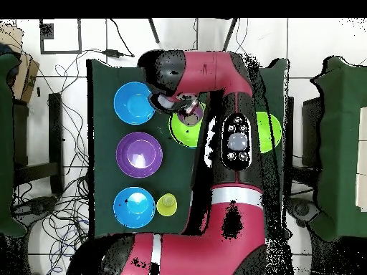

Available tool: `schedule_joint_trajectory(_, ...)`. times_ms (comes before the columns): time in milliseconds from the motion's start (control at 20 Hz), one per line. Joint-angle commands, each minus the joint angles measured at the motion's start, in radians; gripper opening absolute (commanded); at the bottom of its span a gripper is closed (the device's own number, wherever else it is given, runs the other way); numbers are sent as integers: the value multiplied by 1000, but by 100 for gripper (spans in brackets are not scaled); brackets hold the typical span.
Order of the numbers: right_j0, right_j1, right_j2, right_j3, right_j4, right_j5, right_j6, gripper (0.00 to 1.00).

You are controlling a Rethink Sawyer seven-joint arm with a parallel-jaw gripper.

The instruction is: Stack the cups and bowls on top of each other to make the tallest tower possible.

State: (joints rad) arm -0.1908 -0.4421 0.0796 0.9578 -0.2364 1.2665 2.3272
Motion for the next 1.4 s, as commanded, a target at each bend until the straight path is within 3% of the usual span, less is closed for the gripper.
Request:
schedule_joint_trajectory(50, 4, 1, 62, 69, -28, -102, -105, 0)
schedule_joint_trajectory(700, 3, 7, 45, 95, -42, -167, -101, 0)
schedule_joint_trajectory(1400, -9, -31, 19, 214, -32, -213, -92, 0)
